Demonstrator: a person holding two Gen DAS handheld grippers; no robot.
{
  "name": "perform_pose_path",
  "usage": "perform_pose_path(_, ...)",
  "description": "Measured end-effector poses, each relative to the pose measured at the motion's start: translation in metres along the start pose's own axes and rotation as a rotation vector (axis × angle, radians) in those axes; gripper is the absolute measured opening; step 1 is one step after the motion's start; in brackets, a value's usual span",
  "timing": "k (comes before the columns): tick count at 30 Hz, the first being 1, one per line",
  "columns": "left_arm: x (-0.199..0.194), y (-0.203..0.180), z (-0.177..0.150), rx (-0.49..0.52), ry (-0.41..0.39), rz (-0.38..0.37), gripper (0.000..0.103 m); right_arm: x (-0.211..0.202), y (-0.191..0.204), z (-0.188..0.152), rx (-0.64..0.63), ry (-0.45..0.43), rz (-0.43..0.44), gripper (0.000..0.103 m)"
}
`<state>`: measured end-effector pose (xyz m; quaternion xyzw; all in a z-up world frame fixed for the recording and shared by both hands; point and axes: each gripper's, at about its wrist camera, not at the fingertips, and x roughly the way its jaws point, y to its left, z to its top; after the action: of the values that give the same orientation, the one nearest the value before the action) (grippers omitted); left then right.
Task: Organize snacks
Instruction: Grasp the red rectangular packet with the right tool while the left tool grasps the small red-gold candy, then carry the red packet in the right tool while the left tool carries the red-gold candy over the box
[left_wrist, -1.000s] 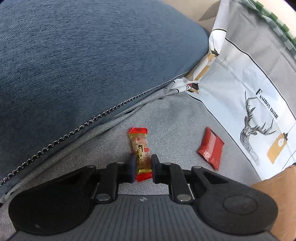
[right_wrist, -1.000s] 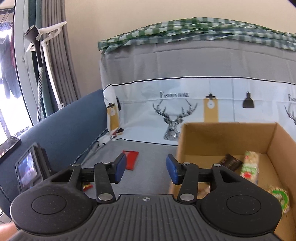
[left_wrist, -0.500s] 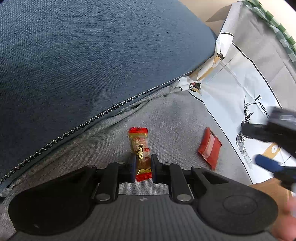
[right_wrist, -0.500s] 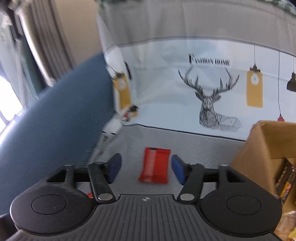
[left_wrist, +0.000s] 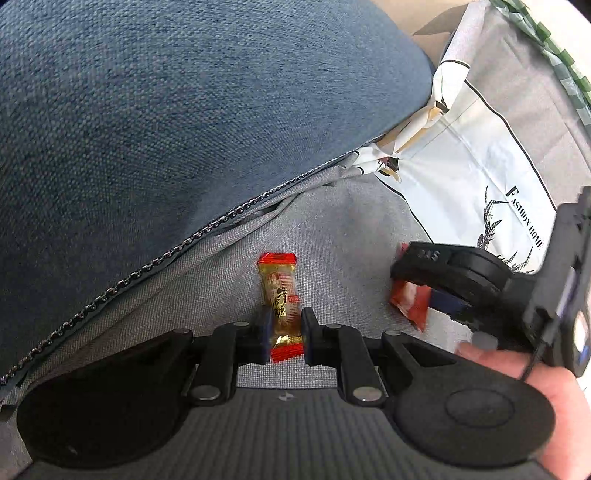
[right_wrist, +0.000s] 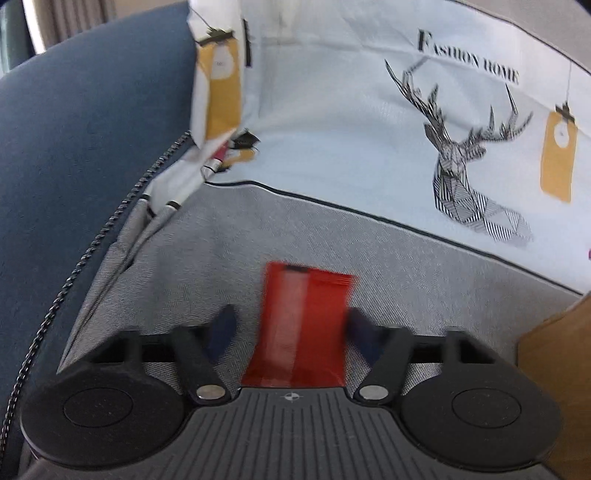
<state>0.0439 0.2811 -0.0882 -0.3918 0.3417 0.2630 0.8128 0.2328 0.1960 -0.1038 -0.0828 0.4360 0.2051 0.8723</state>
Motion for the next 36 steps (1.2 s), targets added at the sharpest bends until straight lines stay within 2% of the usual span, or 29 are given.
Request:
perform_pose_path(5, 0.0, 0.001, 0.002, 0.027, 0.008, -0.012, 0.017, -0.023, -0.006, -0.008, -0.013, -0.017, -0.008, 0.043)
perform_pose_path(10, 0.0, 0.002, 0.002, 0.072, 0.016, -0.034, 0.017, -0.076, -0.006, -0.032, -0.006, -0.038, 0.014, 0.043)
perform_pose_path(16, -0.009, -0.002, -0.006, 0.191, -0.008, -0.022, 0.017, -0.15, -0.019, -0.082, -0.1, -0.051, 0.053, 0.044)
perform_pose_path(21, -0.018, -0.005, -0.017, 0.302, 0.014, -0.075, 0.017, -0.206, -0.027, -0.132, -0.159, -0.078, 0.09, 0.044)
perform_pose_path(23, -0.022, -0.005, -0.022, 0.333, 0.049, -0.109, 0.017, -0.222, -0.027, -0.154, -0.187, -0.096, 0.099, 0.044)
perform_pose_path(28, -0.041, 0.001, -0.029, 0.363, 0.111, -0.129, 0.017, -0.235, -0.03, -0.199, -0.164, -0.087, 0.14, 0.044)
perform_pose_path(31, -0.057, 0.006, -0.039, 0.386, 0.109, -0.173, 0.017, -0.233, -0.033, -0.218, -0.153, -0.096, 0.147, 0.044)
perform_pose_path(33, -0.066, 0.009, -0.05, 0.39, 0.119, -0.216, 0.017, -0.228, -0.032, -0.23, -0.16, -0.093, 0.12, 0.044)
perform_pose_path(36, -0.079, 0.009, -0.071, 0.432, 0.108, -0.228, 0.017, -0.22, -0.031, -0.238, -0.176, -0.068, 0.116, 0.044)
